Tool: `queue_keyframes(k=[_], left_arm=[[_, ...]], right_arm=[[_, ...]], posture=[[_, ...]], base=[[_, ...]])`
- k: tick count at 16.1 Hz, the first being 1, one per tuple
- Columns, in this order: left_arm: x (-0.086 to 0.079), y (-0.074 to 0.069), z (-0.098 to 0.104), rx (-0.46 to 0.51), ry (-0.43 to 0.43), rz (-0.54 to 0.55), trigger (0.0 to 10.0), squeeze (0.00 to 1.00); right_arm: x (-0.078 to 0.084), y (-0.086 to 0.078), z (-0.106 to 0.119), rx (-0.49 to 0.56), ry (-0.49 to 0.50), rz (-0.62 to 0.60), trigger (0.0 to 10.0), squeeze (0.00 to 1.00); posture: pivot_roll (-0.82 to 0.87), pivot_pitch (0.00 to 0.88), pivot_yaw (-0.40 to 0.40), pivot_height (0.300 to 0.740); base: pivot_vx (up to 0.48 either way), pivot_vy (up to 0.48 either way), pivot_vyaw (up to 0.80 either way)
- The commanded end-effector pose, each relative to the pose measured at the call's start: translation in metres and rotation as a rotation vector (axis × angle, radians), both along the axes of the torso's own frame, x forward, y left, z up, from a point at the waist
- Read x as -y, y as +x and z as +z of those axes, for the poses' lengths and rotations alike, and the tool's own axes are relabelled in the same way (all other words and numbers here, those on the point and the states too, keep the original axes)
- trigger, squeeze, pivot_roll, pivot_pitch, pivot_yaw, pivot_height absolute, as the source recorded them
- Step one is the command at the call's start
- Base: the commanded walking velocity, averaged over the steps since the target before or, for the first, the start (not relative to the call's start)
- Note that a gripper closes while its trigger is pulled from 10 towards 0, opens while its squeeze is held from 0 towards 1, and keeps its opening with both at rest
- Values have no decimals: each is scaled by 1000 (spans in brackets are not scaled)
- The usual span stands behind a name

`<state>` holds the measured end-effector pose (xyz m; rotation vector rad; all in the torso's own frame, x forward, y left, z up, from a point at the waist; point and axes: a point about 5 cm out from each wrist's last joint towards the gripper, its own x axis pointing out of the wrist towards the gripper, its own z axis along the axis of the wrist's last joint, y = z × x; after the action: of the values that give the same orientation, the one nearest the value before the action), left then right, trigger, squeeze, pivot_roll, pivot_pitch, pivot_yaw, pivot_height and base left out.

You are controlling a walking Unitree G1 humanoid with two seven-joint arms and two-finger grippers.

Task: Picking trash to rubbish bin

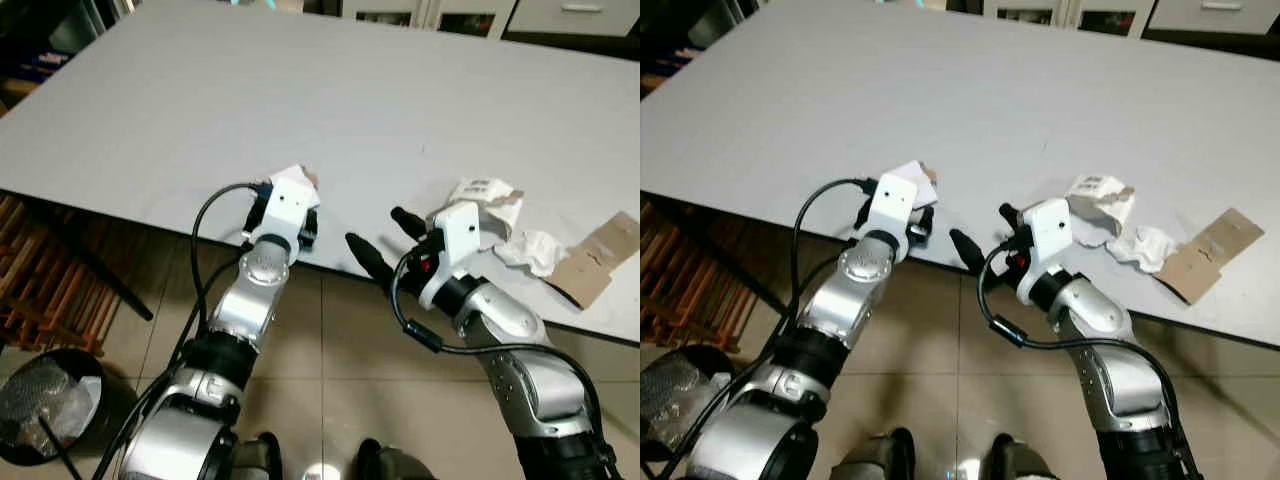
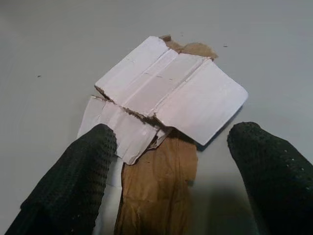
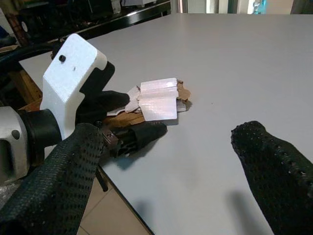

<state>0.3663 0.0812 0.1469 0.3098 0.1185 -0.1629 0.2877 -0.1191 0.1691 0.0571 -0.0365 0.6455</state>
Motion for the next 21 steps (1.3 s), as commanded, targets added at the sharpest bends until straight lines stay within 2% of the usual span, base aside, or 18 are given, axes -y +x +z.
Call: queue_keyframes(k=[1, 2, 4, 6, 9, 10, 12, 16, 21], left_arm=[[10, -7, 2, -14, -17, -47, 10000, 0], [11, -9, 9, 10, -21, -54, 10000, 0], [15, -12, 37, 130, -29, -88, 10000, 0], [17, -14, 52, 187, -24, -103, 10000, 0], [16, -17, 65, 204, -20, -98, 10000, 0], [10, -15, 66, 196, -5, -63, 10000, 0], [-1, -9, 59, 170, 26, -9, 10000, 0], [-13, -3, 41, 114, 68, 28, 10000, 0], [-18, 0, 23, 53, 12, 25, 10000, 0]], right_arm=[[-2, -1, 1, 6, 0, 21, 10000, 0], [-3, -1, 1, 6, 2, 20, 10000, 0], [-3, 0, 2, 10, 12, 13, 10000, 0], [-3, 0, 3, 11, 14, 13, 10000, 0], [-3, 1, 3, 12, 17, 13, 10000, 0], [-3, 1, 3, 11, 18, 12, 10000, 0], [-4, 1, 2, 11, 19, 11, 10000, 0], [-3, 1, 2, 10, 18, 8, 10000, 0], [-2, 0, 2, 9, 16, 8, 10000, 0]], posture=[[-72, 185, 24, 740], [-72, 185, 24, 740], [-71, 183, 26, 740], [-69, 181, 26, 740], [-69, 181, 27, 740], [-67, 181, 28, 740], [-71, 182, 28, 740], [-71, 184, 28, 740], [-73, 188, 23, 740]], base=[[0, 0, 0], [0, 0, 0], [0, 0, 0], [0, 0, 0], [0, 0, 0], [0, 0, 0], [0, 0, 0], [0, 0, 0], [0, 0, 0]])
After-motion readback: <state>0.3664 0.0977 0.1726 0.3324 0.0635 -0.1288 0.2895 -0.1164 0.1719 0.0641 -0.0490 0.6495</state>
